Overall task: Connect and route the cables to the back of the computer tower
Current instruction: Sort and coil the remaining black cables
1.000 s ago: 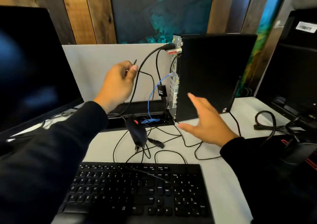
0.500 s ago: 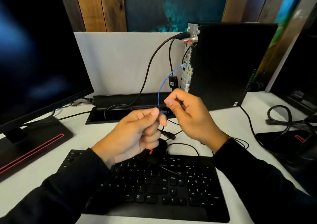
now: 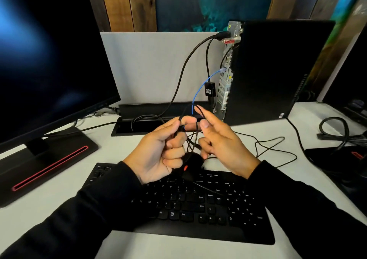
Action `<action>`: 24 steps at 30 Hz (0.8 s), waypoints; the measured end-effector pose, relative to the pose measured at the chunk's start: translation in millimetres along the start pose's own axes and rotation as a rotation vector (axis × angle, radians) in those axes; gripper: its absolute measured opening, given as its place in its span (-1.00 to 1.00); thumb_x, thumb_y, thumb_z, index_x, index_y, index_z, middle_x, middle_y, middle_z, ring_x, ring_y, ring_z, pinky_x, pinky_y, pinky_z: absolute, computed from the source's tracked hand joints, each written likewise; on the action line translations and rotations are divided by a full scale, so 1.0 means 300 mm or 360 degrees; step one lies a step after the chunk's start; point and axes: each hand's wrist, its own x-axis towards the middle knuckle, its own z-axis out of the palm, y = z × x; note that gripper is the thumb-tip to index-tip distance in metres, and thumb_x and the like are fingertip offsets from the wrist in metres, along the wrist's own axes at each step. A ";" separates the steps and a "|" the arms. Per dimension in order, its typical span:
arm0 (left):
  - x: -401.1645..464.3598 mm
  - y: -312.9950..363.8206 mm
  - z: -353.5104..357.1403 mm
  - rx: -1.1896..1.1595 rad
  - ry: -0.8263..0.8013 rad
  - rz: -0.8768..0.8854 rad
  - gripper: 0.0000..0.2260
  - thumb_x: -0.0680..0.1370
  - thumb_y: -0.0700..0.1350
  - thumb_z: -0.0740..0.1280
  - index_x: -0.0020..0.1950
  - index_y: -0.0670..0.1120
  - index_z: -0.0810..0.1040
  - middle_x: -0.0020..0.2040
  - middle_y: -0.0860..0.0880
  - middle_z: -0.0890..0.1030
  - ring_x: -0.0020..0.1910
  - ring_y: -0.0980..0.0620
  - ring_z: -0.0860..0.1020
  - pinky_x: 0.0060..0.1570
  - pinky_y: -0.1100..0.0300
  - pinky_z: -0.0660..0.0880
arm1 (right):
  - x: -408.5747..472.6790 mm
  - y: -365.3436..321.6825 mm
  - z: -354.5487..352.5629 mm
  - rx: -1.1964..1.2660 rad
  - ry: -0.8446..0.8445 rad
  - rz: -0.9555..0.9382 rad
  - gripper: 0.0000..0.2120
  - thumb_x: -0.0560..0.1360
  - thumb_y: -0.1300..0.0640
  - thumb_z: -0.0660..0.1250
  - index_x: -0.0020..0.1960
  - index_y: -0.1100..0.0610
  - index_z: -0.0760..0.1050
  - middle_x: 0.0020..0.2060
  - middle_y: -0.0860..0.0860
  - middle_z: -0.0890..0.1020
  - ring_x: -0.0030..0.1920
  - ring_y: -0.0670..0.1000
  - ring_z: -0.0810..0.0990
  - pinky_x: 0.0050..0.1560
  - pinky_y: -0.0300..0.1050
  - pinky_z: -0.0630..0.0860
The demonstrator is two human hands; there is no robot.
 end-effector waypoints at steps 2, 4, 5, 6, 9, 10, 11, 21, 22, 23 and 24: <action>0.002 -0.013 0.003 0.0031 -0.0030 -0.0014 -0.74 0.64 0.00 0.18 0.06 -0.04 0.64 -0.38 0.04 0.10 -0.49 0.13 -0.01 -0.56 0.33 0.03 | -0.001 -0.017 0.005 -0.0002 0.0063 -0.0053 -0.72 0.74 0.07 0.08 0.28 0.06 0.53 -0.24 0.06 0.58 -0.46 -0.10 0.25 -0.45 -0.19 0.32; 0.011 -0.024 -0.001 0.0003 -0.0114 0.0003 -0.73 0.67 0.00 0.17 -0.01 -0.09 0.60 -0.41 0.04 0.14 -0.49 0.11 0.03 -0.53 0.28 0.08 | 0.003 -0.016 -0.004 0.0002 0.0162 -0.0019 -0.68 0.75 0.07 0.08 0.02 0.17 0.54 -0.43 -0.04 0.36 -0.45 -0.11 0.24 -0.47 -0.23 0.23; 0.017 -0.026 -0.004 -0.0024 -0.0175 0.0022 -0.72 0.67 0.00 0.17 -0.02 -0.12 0.59 -0.42 0.04 0.17 -0.48 0.10 0.06 -0.49 0.25 0.11 | 0.007 -0.012 -0.008 -0.0016 0.0203 0.0000 -0.67 0.75 0.07 0.09 -0.04 0.17 0.52 -0.45 -0.07 0.30 -0.44 -0.12 0.23 -0.46 -0.24 0.19; 0.023 -0.027 -0.005 -0.0038 -0.0232 0.0041 -0.72 0.67 -0.01 0.17 -0.01 -0.14 0.59 -0.43 0.04 0.20 -0.47 0.09 0.10 -0.44 0.22 0.15 | 0.010 -0.010 -0.013 -0.0048 0.0238 0.0012 -0.67 0.74 0.07 0.10 -0.06 0.17 0.53 -0.44 -0.08 0.27 -0.44 -0.12 0.21 -0.46 -0.23 0.16; 0.026 -0.020 0.000 0.0021 -0.0325 0.0103 -0.68 0.65 -0.10 0.15 0.24 -0.21 0.61 -0.40 0.00 0.36 -0.42 0.07 0.23 -0.31 0.16 0.25 | 0.021 0.008 -0.020 -0.0184 0.0284 -0.0046 -0.69 0.74 0.06 0.12 0.02 0.12 0.61 -0.37 0.05 0.26 -0.39 -0.06 0.18 -0.45 -0.17 0.14; 0.026 -0.019 0.003 0.0052 -0.0345 0.0125 -0.64 0.65 -0.13 0.15 0.36 -0.20 0.56 -0.36 -0.02 0.40 -0.39 0.05 0.28 -0.27 0.14 0.29 | 0.016 0.009 -0.016 -0.0298 0.0266 -0.0084 -0.70 0.73 0.03 0.13 0.08 0.08 0.63 -0.35 0.08 0.29 -0.39 -0.04 0.21 -0.45 -0.16 0.19; 0.026 -0.018 0.004 0.0083 -0.0361 0.0150 -0.60 0.64 -0.16 0.15 0.46 -0.17 0.49 -0.32 -0.05 0.43 -0.36 0.04 0.31 -0.24 0.12 0.32 | 0.012 0.012 -0.014 -0.0419 0.0214 -0.0117 -0.71 0.71 -0.02 0.14 0.12 0.00 0.64 -0.34 0.10 0.35 -0.41 -0.01 0.27 -0.44 -0.14 0.29; 0.044 -0.039 -0.007 0.0301 -0.0034 0.0454 -0.49 0.66 -0.14 0.17 0.58 0.22 0.28 -0.06 -0.13 0.51 -0.31 -0.02 0.34 -0.21 0.07 0.46 | -0.042 -0.014 -0.007 -0.1666 -0.0556 0.0012 -0.80 0.71 0.00 0.10 0.10 -0.28 0.43 -0.16 0.04 0.64 -0.13 0.11 0.64 0.01 0.05 0.56; 0.049 -0.036 -0.007 0.0303 0.0047 0.0497 -0.49 0.65 -0.13 0.17 0.58 0.21 0.28 -0.08 -0.11 0.51 -0.31 -0.01 0.34 -0.21 0.08 0.47 | -0.045 -0.011 -0.006 -0.1924 -0.0614 -0.0010 -0.82 0.72 -0.08 0.08 0.22 -0.23 0.42 -0.12 0.07 0.64 -0.05 0.16 0.62 0.13 0.10 0.51; 0.052 -0.033 -0.009 0.0309 0.0107 0.0543 -0.49 0.65 -0.13 0.17 0.59 0.20 0.28 -0.10 -0.10 0.51 -0.31 0.00 0.34 -0.20 0.08 0.49 | -0.050 -0.014 -0.004 -0.2170 -0.0673 -0.0044 -0.74 0.71 -0.14 0.06 0.34 -0.17 0.39 -0.09 0.07 0.61 0.00 0.20 0.60 0.18 0.11 0.46; 0.057 -0.033 -0.012 0.0354 0.0157 0.0582 -0.49 0.66 -0.15 0.15 0.59 0.18 0.26 -0.12 -0.09 0.50 -0.30 0.00 0.34 -0.18 0.09 0.51 | -0.061 -0.026 0.004 -0.2285 -0.0722 -0.0048 -0.67 0.71 -0.17 0.05 0.41 -0.15 0.36 -0.09 0.07 0.57 0.02 0.21 0.59 0.14 0.09 0.45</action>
